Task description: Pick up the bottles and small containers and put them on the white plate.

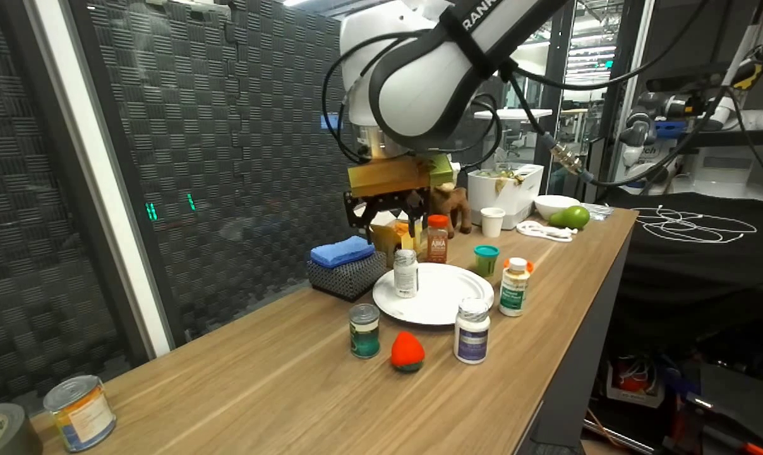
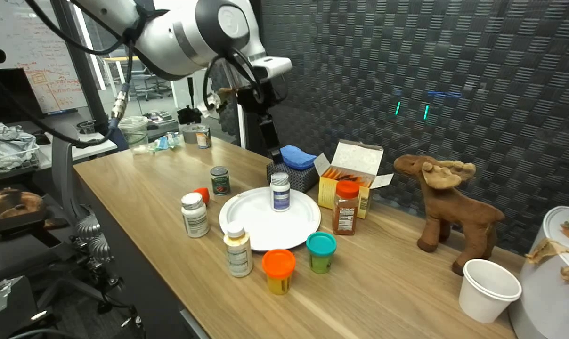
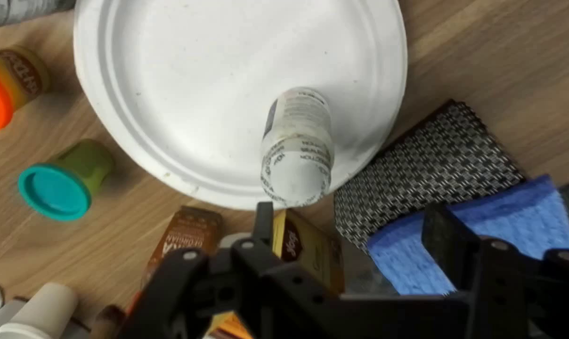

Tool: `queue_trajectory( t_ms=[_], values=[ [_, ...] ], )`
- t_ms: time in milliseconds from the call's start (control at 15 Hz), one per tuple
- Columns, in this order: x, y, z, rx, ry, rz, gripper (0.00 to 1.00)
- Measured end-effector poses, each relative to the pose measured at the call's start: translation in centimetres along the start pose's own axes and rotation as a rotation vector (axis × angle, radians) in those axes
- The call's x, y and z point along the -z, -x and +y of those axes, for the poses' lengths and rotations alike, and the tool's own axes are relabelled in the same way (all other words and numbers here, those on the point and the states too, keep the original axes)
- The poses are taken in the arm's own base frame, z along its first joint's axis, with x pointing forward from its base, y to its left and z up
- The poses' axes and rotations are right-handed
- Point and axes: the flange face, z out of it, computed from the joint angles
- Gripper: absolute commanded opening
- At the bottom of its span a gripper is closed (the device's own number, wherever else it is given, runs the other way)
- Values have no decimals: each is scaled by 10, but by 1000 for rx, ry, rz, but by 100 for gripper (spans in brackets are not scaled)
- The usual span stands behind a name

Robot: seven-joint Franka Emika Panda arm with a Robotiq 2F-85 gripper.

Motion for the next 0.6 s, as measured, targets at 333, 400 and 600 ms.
queue_trajectory(
  t_ms=[333, 400, 600],
  values=[
    [95, 50, -38, 49, -36, 99, 100],
    [103, 63, -46, 68, -56, 86, 99],
    [95, 98, -68, 157, -98, -2, 100]
  ],
)
